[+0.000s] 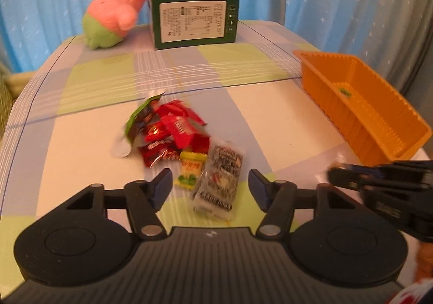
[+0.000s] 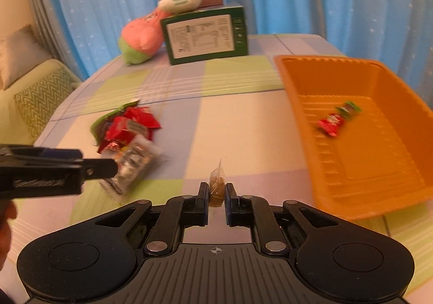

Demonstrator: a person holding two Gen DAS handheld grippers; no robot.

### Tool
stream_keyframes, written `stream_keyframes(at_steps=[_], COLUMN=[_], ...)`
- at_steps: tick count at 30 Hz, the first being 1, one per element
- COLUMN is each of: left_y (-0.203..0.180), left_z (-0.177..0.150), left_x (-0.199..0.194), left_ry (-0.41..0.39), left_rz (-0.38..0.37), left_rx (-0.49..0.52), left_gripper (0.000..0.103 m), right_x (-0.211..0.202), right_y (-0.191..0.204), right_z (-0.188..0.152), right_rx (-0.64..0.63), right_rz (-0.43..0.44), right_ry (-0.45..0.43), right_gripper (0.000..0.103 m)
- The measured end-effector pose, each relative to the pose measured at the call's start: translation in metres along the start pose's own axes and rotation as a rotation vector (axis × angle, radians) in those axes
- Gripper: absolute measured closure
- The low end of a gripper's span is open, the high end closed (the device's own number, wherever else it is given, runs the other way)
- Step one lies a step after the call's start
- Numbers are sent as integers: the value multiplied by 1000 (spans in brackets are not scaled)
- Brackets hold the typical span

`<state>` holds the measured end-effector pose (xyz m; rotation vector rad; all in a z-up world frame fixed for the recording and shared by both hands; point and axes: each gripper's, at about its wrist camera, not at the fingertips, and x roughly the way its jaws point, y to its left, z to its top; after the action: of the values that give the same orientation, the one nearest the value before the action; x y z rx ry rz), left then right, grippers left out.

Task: Organize snacks
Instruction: 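Grasp the clear snack packet with the left gripper while the right grasps a small candy, then carry both snacks over the orange tray and open both grippers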

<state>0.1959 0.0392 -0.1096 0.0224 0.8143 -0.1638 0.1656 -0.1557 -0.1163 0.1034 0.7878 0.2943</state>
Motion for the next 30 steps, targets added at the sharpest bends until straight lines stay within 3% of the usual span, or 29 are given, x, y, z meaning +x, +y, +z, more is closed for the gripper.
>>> stream_keyframes(at_steps=[9, 13, 18, 26, 30], left_y=[-37, -43, -43, -40, -44], left_z=[-5, -10, -10, -11, -12], left_x=[35, 40, 23, -26, -47], left_ry=[29, 34, 29, -1, -18], left_rz=[91, 118, 93, 12, -9], left_rx=[253, 300, 211, -40, -104], left_gripper=[63, 69, 69, 69, 69], right_x=[-6, -9, -16, -45, -62], right_y=[-16, -16, -17, -26, -32], right_z=[-8, -5, -3, -2, -3], right_rx=[31, 33, 40, 61, 65], right_rz=[-22, -13, -8, -11, -18], right_ry=[20, 14, 3, -27, -45], right_gripper=[91, 91, 91, 91, 91])
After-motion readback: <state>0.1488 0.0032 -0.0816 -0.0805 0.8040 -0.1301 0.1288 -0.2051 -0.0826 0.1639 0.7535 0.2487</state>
